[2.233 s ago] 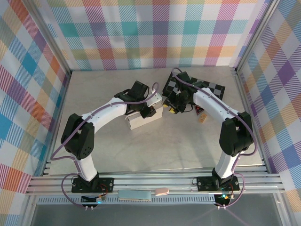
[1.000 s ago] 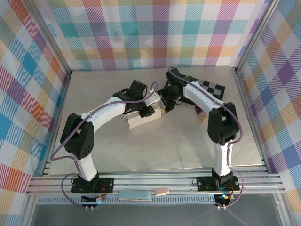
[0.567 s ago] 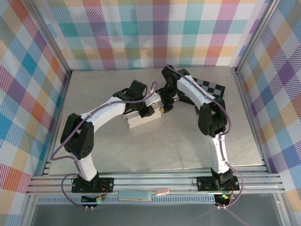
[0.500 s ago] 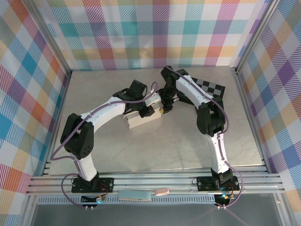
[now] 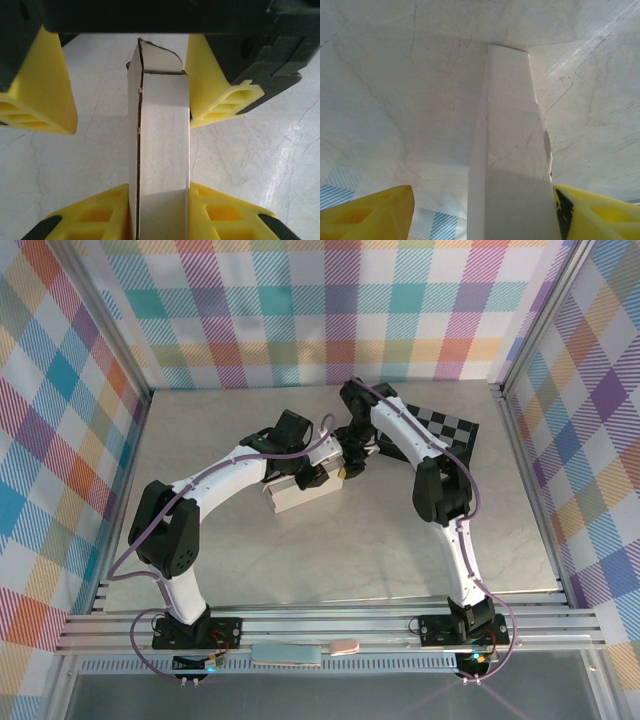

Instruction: Fold the paper box

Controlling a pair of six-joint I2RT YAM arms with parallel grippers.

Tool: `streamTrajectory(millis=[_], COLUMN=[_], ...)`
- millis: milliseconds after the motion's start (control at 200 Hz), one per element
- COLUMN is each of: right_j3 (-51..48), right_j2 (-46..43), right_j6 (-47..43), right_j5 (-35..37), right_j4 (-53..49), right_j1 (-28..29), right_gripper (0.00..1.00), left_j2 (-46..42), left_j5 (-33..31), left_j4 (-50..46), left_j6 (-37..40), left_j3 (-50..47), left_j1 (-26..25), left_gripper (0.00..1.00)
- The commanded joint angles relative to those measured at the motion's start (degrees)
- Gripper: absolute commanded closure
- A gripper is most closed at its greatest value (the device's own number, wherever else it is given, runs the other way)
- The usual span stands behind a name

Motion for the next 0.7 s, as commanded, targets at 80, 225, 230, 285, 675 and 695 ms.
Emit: streamTrajectory(millis=[80,225,230,285,675,695], right_j3=[2.39,2.49,2.5,2.42,-1.81,-2.64], right_j2=[2.49,2.85,2.85,2.85,-1.0,-1.53], right_j6=[0.24,0.22,0.23,0.15,-2.61,-2.59], right_j5=[0.62,0.93,0.93,1.07,6.58,7.04], right_j4=[-3.47,-3.94,-3.94,-3.94,-2.6,-1.93], right_j1=[0.66,1.2,1.22,1.34,2.96,3.04], right_gripper=[0.31,0.33,0.33,0.34,0.45,0.45], left_j2=[0.55,0.73,0.73,0.89,1.82,1.84], left_j5=[0.63,0.58,0.58,0.67,0.96,1.06], left_j4=[-2.64,-2.41,-2.45,-2.47,-2.2,-2.08], left_j6=[0.8,0.46,0.5,0.41,-1.39,-1.39], left_j3=[-0.02,0.16,0.13,0.32,1.06,1.0], left_j1=[0.79,0.79,0.79,0.79,1.22,1.3], left_gripper=[0.72,0.72,0.72,0.73,0.73,0.72])
